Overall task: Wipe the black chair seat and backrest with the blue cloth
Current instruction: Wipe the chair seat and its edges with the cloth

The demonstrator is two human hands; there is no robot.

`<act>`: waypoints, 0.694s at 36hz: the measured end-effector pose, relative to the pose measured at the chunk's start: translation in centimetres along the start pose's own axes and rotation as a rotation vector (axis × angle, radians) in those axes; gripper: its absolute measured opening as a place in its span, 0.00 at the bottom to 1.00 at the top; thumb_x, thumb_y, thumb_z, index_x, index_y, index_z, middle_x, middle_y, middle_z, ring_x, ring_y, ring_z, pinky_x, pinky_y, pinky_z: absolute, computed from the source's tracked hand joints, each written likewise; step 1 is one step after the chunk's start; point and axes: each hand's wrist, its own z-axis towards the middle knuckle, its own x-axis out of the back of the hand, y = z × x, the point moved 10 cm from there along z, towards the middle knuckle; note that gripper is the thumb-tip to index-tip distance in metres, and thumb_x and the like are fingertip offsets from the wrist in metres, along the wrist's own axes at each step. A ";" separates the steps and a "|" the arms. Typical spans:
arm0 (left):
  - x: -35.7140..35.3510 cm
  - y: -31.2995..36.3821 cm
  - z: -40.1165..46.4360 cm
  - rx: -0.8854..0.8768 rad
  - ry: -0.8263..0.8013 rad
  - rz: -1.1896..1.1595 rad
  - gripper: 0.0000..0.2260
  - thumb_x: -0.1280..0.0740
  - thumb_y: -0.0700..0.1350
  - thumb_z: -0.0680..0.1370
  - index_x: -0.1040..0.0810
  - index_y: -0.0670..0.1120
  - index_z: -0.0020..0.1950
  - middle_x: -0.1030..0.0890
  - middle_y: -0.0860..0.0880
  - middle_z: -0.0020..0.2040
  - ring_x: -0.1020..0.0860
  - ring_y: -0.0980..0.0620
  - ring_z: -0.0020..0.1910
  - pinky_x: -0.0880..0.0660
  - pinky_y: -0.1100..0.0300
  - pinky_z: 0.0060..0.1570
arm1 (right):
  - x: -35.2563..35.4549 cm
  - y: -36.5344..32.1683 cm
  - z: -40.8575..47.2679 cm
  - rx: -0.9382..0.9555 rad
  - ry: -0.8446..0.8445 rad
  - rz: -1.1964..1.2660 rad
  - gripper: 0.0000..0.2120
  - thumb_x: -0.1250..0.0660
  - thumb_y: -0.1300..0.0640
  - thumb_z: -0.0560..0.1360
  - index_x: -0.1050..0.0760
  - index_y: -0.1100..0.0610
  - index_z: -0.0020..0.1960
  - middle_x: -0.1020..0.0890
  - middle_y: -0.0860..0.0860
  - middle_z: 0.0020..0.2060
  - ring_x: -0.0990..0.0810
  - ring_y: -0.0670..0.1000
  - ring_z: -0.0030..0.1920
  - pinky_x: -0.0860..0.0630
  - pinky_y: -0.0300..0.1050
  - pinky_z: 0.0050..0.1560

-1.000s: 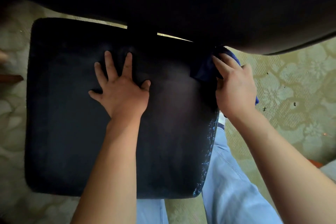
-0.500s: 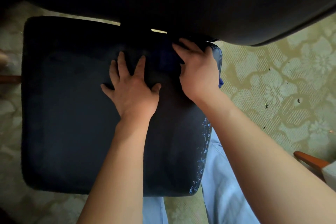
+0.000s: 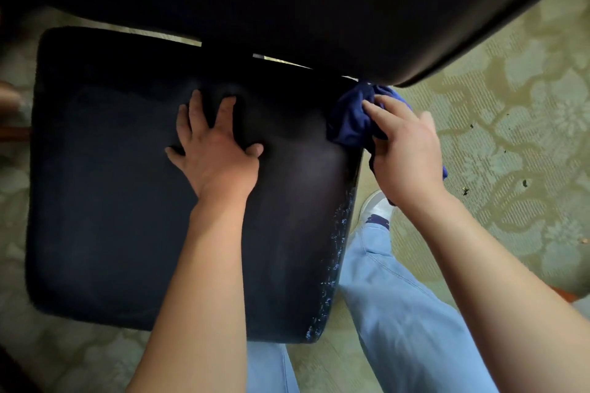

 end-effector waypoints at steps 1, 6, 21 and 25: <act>0.1 0.1 -0.2 0.010 0.001 -0.017 0.38 0.25 0.53 0.75 0.41 0.60 0.79 0.53 0.50 0.83 0.54 0.45 0.82 0.46 0.30 0.74 | 0.2 -0.3 0.0 0.038 0.000 0.022 0.29 0.36 0.68 0.74 0.26 0.45 0.70 0.26 0.42 0.70 0.28 0.61 0.49 0.25 0.57 0.51; -0.4 1.7 -2.9 0.053 0.003 -0.081 0.36 0.26 0.53 0.75 0.39 0.60 0.79 0.50 0.49 0.83 0.50 0.42 0.80 0.43 0.31 0.73 | 0.5 -4.3 0.5 0.304 -0.062 0.108 0.30 0.38 0.68 0.72 0.25 0.46 0.69 0.25 0.41 0.69 0.28 0.60 0.48 0.26 0.54 0.52; -4.8 3.2 -6.5 0.126 0.051 -0.117 0.39 0.24 0.57 0.72 0.39 0.62 0.79 0.52 0.49 0.83 0.55 0.43 0.81 0.44 0.27 0.69 | -1.1 1.7 2.7 0.127 -0.109 0.219 0.30 0.37 0.69 0.74 0.29 0.50 0.73 0.30 0.45 0.74 0.27 0.59 0.65 0.40 0.33 0.63; -5.0 3.0 -6.5 0.127 0.086 -0.088 0.39 0.24 0.59 0.71 0.39 0.63 0.78 0.51 0.50 0.83 0.53 0.44 0.81 0.42 0.29 0.68 | -1.5 1.8 2.6 0.106 -0.117 0.305 0.28 0.37 0.69 0.74 0.28 0.54 0.72 0.28 0.51 0.71 0.29 0.56 0.70 0.37 0.41 0.71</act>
